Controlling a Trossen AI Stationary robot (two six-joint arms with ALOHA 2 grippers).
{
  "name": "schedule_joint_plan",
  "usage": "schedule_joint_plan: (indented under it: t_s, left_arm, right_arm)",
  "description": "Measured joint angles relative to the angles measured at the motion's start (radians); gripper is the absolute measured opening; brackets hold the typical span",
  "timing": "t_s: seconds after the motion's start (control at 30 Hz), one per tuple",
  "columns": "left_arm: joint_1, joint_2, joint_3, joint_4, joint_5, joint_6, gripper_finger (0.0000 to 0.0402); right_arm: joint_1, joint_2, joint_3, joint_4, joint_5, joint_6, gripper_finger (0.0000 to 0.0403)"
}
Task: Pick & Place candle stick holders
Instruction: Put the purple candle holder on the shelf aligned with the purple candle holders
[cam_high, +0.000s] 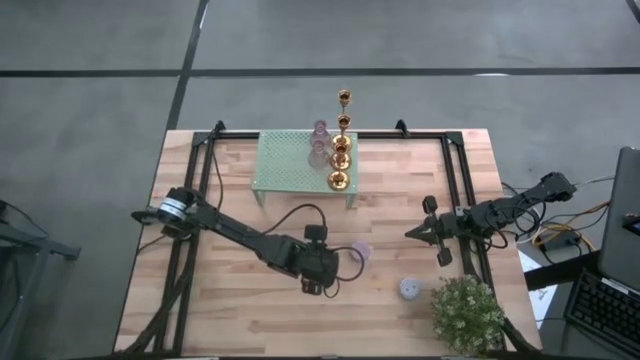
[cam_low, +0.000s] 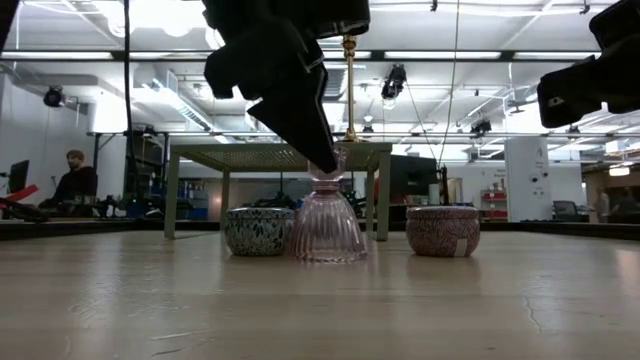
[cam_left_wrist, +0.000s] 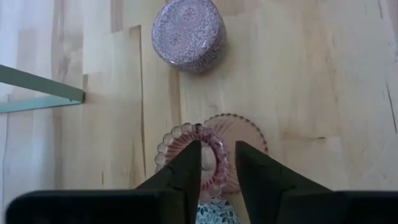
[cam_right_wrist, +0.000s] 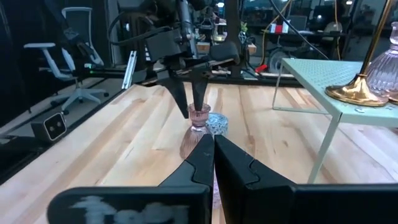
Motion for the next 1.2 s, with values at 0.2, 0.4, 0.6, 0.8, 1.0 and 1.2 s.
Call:
schedule_joint_plan:
  t_s: [0.2,0.4,0.6,0.8,1.0,1.2]
  left_arm:
    - [0.001,-0.017,0.0,-0.009,0.003,0.009,0.0038]
    - [0.001,-0.026,0.004,-0.024,-0.006,0.031,0.002]
    - [0.001,-0.032,0.107,-0.187,-0.026,0.015,0.0021]
    - [0.007,-0.036,0.299,-0.417,-0.115,0.033,0.0021]
    - [0.053,-0.037,0.474,-0.624,-0.202,0.062,0.0021]
    - [0.157,-0.037,0.575,-0.71,-0.213,0.11,0.0021]
  right_arm:
    - [0.0,0.0,0.0,0.0,0.0,-0.002,0.0009]
    - [0.0,0.0,0.0,0.0,0.0,-0.004,0.0009]
    - [0.0,0.0,0.0,0.0,-0.001,-0.003,0.0009]
    - [0.0,0.0,0.0,0.0,-0.001,0.001,0.0009]
    - [0.0,0.0,0.0,0.0,-0.001,-0.017,0.0009]
    - [0.0,0.0,0.0,0.0,-0.001,-0.021,0.0009]
